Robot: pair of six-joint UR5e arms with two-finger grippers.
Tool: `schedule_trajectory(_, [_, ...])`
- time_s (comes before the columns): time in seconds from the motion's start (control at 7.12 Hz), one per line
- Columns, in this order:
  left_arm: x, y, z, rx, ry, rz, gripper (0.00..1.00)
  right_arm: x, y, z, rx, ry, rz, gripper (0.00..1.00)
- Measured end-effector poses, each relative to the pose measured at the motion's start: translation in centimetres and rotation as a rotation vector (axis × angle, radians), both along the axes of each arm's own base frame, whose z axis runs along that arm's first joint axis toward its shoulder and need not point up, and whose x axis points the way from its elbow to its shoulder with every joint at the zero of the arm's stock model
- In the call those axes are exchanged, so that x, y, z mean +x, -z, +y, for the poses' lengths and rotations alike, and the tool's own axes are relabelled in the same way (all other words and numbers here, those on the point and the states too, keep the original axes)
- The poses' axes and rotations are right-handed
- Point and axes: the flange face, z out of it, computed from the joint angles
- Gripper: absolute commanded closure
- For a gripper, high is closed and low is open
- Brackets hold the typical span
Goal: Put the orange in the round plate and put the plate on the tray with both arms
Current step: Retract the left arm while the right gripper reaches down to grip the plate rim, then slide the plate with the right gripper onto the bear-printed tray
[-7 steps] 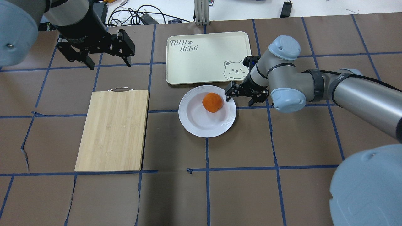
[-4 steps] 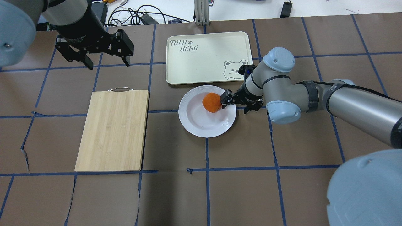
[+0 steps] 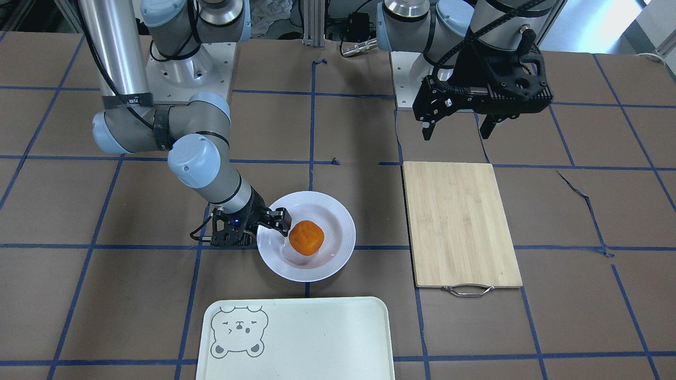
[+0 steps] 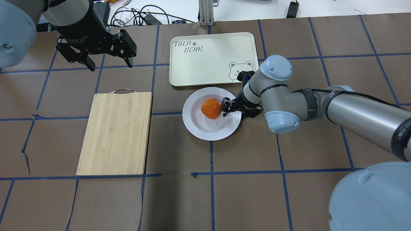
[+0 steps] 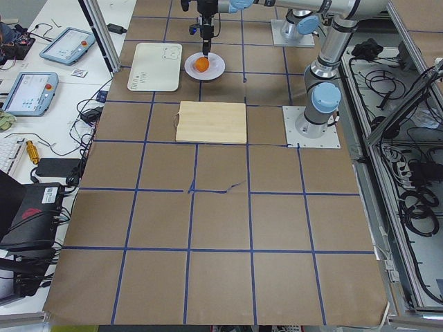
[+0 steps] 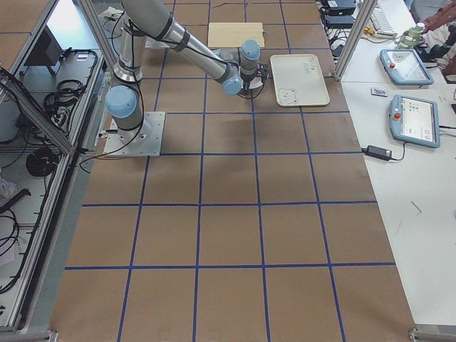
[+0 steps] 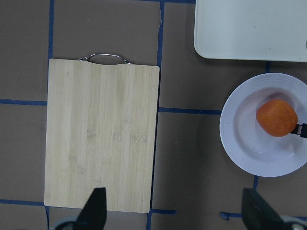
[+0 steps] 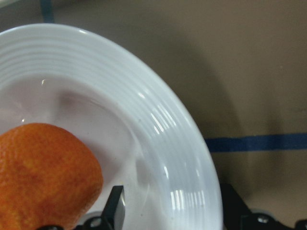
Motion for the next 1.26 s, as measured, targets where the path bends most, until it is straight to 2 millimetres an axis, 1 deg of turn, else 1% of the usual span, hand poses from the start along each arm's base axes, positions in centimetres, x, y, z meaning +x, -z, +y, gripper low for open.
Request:
schedule_trajectory(0.14, [0.0,0.0,0.0,0.000,0.000,0.000,0.00,0.1,0.0,0.1,0.010,0.024,-0.005,0.97])
schedule_trajectory(0.28, [0.0,0.0,0.0,-0.001,0.000,0.000,0.00,0.2,0.0,0.1,0.020,0.052,-0.009,1.00])
schedule_trajectory(0.7, [0.1,-0.2,0.1,-0.005,-0.001,-0.001,0.00,0.3,-0.5,-0.1,0.023,0.083,-0.011,1.00])
schedule_trajectory(0.84, [0.3,-0.2,0.1,-0.005,-0.005,-0.001,0.00,0.3,-1.1,-0.6,0.013,0.094,-0.014,1.00])
schedule_trajectory(1.12, [0.7,-0.2,0.0,-0.005,-0.012,-0.001,0.00,0.0,-3.1,-2.4,-0.022,0.127,-0.019,1.00])
schedule_trajectory(1.26, [0.7,-0.2,0.0,-0.006,-0.013,-0.001,0.00,-0.2,-3.7,-3.0,-0.033,0.137,-0.019,1.00])
